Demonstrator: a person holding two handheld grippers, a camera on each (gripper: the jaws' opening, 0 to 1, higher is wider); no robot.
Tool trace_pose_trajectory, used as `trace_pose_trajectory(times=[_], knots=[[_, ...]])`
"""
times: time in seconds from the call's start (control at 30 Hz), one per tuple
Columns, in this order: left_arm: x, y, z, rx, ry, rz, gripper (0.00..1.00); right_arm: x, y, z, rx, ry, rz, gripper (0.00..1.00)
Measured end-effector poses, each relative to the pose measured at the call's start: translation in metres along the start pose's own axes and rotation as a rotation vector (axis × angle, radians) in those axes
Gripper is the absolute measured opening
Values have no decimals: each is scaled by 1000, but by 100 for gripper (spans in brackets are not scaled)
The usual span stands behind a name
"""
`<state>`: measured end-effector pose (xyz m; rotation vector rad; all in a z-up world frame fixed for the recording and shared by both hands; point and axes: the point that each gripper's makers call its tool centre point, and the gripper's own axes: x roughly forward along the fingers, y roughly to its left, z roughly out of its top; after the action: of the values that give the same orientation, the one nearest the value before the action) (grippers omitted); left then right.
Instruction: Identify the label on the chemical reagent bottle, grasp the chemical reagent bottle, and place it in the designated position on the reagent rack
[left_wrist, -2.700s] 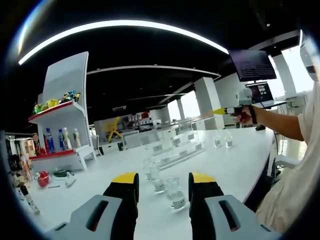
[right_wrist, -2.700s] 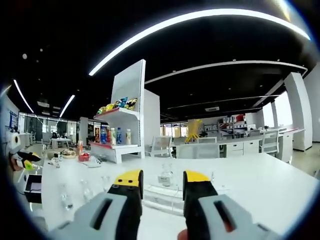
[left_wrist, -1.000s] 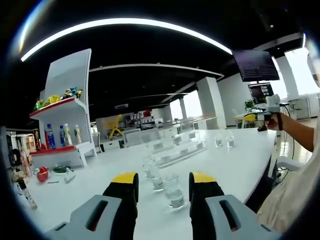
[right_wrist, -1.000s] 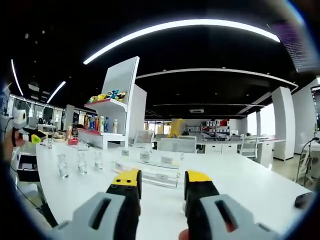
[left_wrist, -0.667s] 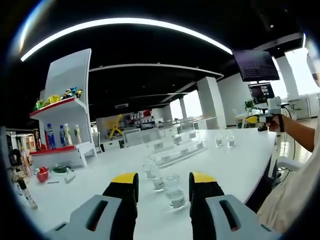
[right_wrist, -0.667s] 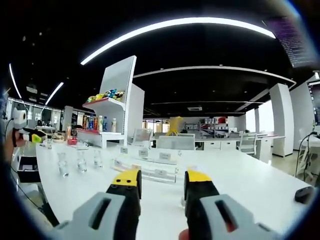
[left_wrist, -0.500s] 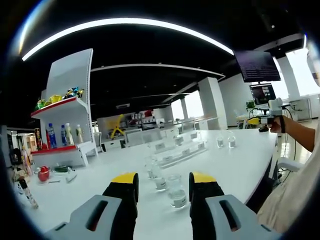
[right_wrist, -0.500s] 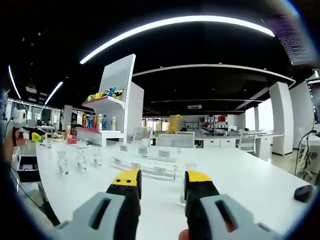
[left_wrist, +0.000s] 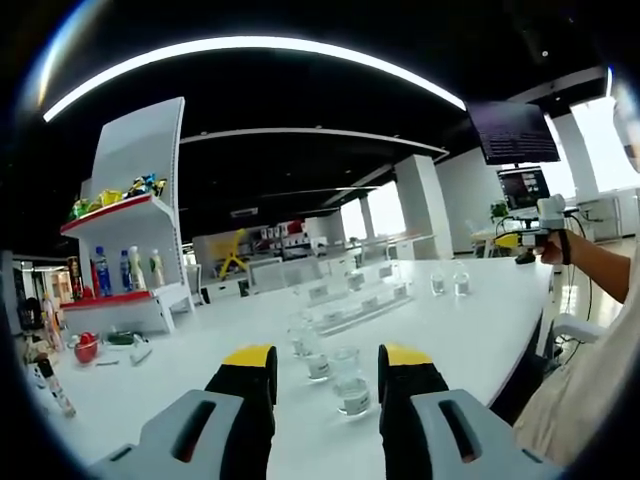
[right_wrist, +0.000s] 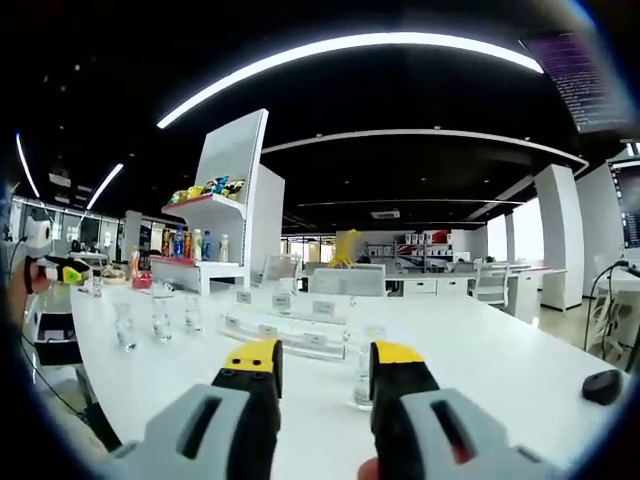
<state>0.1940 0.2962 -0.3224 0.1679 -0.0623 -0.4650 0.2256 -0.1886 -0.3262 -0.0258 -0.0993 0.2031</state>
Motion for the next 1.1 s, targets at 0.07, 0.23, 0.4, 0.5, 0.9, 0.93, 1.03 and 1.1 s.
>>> trace_pose_trajectory(times=[0.07,0.23,0.4,0.5,0.9,0.93,1.03,1.1], knots=[[0,0,0,0,0,1,41,-1,0,0,-1,-2,0,34],[1,0,0,2,3,3,41,-3,-5,-4,8,-1,-9,34],[2,-1,0,8,8,3,41,-6,-8,-8,10,-4,-12,35],[2,-1,1,11,7,2,41,-6,-12,-12,16,3,-18,35],[5,-6,-2,12,11,-12,41,-11,-13,-21,18,24,-29,35],[4,-6,-2,12,11,-11,41,-11,-13,-21,17,25,-30,35],[4,-5,-2,12,11,-11,41,-11,-13,-22,18,23,-32,35],[5,-5,-3,11,14,-10,41,-12,-13,-22,18,22,-33,35]])
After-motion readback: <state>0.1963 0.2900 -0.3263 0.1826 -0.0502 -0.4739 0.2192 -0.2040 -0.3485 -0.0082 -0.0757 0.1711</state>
